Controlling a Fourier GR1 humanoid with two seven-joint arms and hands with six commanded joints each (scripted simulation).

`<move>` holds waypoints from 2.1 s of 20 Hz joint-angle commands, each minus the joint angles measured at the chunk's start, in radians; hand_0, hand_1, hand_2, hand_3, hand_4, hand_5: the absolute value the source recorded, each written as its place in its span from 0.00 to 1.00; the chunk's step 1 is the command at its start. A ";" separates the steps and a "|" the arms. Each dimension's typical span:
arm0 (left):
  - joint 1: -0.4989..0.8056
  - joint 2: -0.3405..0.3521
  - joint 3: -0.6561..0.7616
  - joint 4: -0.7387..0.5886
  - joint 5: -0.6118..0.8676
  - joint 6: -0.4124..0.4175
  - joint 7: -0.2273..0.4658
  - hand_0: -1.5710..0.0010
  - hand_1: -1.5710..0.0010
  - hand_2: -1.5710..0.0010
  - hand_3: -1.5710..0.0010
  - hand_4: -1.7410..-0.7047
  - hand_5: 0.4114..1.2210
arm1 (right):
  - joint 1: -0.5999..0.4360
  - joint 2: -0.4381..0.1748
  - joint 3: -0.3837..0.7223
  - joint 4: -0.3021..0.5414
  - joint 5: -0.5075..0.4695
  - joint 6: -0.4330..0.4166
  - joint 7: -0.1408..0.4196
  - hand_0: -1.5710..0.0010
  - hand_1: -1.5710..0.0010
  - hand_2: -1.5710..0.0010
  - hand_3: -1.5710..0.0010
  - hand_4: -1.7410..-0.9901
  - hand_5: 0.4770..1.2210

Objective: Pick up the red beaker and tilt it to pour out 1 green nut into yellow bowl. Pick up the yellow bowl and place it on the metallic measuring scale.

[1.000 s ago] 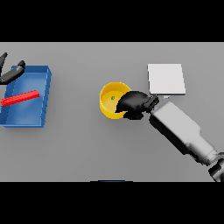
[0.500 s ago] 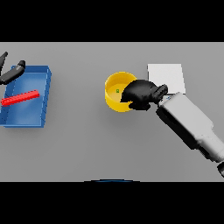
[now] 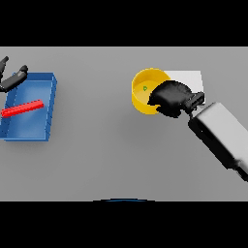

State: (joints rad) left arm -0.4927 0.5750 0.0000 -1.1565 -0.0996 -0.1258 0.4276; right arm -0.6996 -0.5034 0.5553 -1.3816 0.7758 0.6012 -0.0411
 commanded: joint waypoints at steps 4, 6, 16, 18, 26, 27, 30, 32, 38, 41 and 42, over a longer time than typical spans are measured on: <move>0.018 0.000 0.002 -0.035 0.015 -0.004 0.021 1.00 1.00 1.00 1.00 0.87 0.40 | -0.042 -0.025 -0.051 0.096 0.011 -0.093 -0.014 0.01 0.00 0.02 0.26 0.00 1.00; 0.013 -0.005 -0.001 -0.038 0.014 0.000 0.039 1.00 1.00 1.00 1.00 0.87 0.40 | -0.056 -0.044 -0.065 0.154 0.020 -0.134 -0.034 0.00 0.00 0.02 0.27 0.00 1.00; 0.026 -0.008 -0.011 -0.090 0.012 0.012 0.114 1.00 1.00 1.00 1.00 0.85 0.46 | -0.099 -0.041 -0.116 0.454 0.025 -0.267 -0.083 0.00 0.00 0.06 0.23 0.00 1.00; 0.021 -0.008 -0.006 -0.085 0.014 0.013 0.115 1.00 1.00 1.00 1.00 0.85 0.48 | -0.100 -0.037 -0.120 0.496 0.027 -0.289 -0.096 0.00 0.00 0.09 0.18 0.00 1.00; 0.025 -0.004 -0.012 -0.077 0.002 0.013 0.108 1.00 1.00 1.00 1.00 0.86 0.47 | -0.108 -0.006 -0.124 0.606 0.042 -0.324 -0.115 0.00 0.00 0.12 0.10 0.00 1.00; 0.021 0.002 -0.008 -0.077 0.006 0.007 0.103 1.00 1.00 1.00 1.00 0.87 0.47 | -0.109 -0.011 -0.127 0.613 0.048 -0.326 -0.126 0.00 0.00 0.12 0.10 0.00 1.00; 0.018 -0.002 -0.011 -0.064 0.006 0.001 0.101 1.00 1.00 1.00 1.00 0.87 0.45 | -0.105 0.002 -0.134 0.619 0.049 -0.316 -0.115 0.00 0.05 0.09 0.21 0.00 1.00; 0.020 -0.008 -0.016 -0.073 0.008 0.000 0.111 1.00 1.00 1.00 1.00 0.87 0.45 | -0.110 0.008 -0.138 0.625 0.052 -0.310 -0.106 0.06 0.18 0.25 0.39 0.14 0.90; 0.026 -0.001 -0.003 -0.069 0.019 -0.003 0.087 1.00 1.00 1.00 1.00 0.87 0.43 | -0.104 0.016 -0.177 0.619 -0.002 -0.249 -0.076 0.69 0.71 0.76 0.80 0.34 0.52; 0.014 -0.002 -0.008 -0.061 0.012 -0.005 0.098 1.00 1.00 1.00 1.00 0.88 0.42 | -0.119 0.015 -0.165 0.635 0.012 -0.247 -0.087 0.84 0.84 0.88 0.89 0.39 0.47; 0.020 -0.002 -0.010 -0.071 0.010 -0.001 0.099 1.00 1.00 1.00 1.00 0.87 0.42 | -0.120 0.012 -0.161 0.631 0.015 -0.239 -0.085 0.87 0.88 0.90 0.92 0.41 0.46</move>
State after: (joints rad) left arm -0.4726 0.5733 -0.0101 -1.2276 -0.0894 -0.1268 0.5261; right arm -0.8191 -0.4911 0.3947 -0.7504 0.7904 0.3618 -0.1260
